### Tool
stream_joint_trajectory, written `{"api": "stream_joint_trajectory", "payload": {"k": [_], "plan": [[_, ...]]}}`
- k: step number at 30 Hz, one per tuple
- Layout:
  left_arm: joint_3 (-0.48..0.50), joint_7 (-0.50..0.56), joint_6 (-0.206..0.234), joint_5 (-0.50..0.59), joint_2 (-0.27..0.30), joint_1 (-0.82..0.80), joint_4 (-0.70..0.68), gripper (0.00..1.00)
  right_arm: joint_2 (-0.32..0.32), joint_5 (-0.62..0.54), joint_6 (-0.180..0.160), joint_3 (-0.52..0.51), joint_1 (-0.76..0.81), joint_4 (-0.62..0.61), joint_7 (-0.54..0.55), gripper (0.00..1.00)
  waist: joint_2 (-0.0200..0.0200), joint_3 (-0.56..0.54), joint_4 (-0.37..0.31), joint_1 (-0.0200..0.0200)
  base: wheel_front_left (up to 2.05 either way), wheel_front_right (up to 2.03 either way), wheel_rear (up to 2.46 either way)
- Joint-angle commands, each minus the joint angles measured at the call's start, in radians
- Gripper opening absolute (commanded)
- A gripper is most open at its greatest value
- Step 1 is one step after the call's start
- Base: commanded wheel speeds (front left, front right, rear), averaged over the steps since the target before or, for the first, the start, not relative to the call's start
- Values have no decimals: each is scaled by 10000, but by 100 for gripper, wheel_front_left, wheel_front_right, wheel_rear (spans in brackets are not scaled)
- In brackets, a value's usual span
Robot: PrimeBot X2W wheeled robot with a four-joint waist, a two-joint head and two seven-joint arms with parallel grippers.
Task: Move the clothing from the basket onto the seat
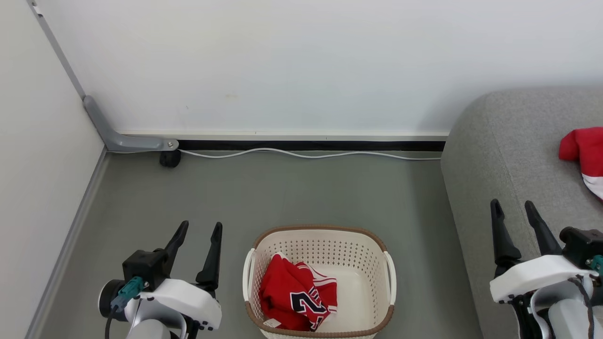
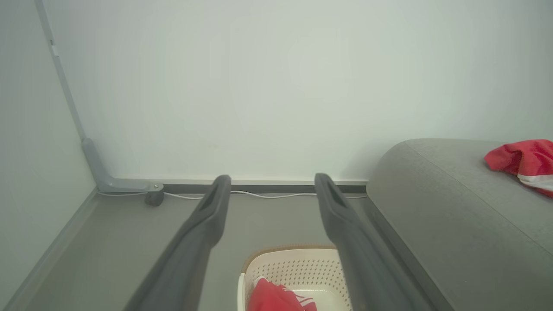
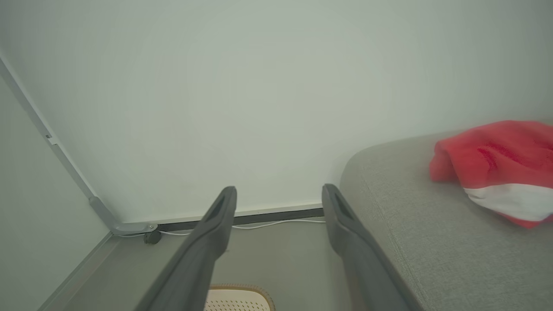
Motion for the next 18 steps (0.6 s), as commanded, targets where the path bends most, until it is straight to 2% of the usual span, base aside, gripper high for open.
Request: {"api": "stream_joint_trajectory", "payload": {"k": [1,18], "plan": [[433,-61,89,138,131,-131,-314,100,-27,7,29,263,-76,-360,-61,100,0,-110,111,0,0,0,0],[1753,-61,248,909,69,1266,-1589,100,280,-509,29,702,886,-662,-61,100,0,-70,134,0,0,0,0]]}}
